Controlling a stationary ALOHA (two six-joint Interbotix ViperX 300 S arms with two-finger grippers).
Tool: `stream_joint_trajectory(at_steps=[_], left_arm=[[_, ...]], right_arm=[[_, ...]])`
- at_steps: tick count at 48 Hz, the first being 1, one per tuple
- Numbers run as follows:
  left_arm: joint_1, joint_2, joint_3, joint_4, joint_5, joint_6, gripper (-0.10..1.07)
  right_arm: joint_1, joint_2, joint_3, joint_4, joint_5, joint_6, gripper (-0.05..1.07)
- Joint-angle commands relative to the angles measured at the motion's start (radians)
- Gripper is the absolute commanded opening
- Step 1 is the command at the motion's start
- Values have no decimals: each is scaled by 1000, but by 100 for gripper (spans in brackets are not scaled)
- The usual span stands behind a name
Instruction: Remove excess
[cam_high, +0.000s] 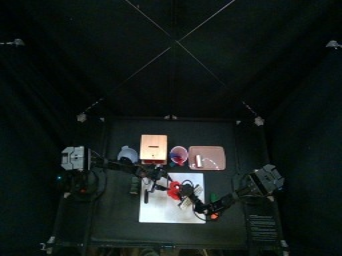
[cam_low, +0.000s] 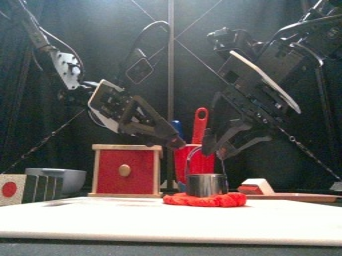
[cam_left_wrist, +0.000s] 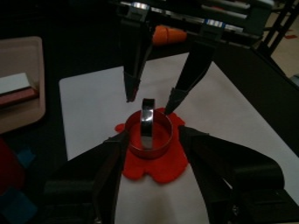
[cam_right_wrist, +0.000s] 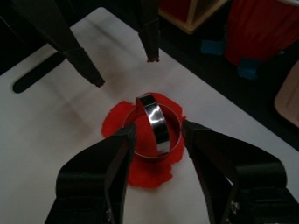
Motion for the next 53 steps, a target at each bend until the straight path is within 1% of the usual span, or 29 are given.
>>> stream_joint_trajectory(at_steps=[1,6,30,34,42,53], left_arm=[[3,-31,-8,-3,-5,2,87],[3,-31,-14,-3,-3,2,87],[5,-38,3,-18,-3,-2,87],[5,-37,11,-35,-3,-2,86],[-3,-29,31,-109,2,3,86],[-12,-5,34,-126,2,0,86]], right_arm=[[2,-40,-8,-9,23,2,83],[5,-40,-8,-9,44,3,83],[9,-60,0,9,48,3,83],[9,-60,2,9,48,3,83],[9,-58,-3,8,44,3,83],[5,-60,-2,5,23,2,83]])
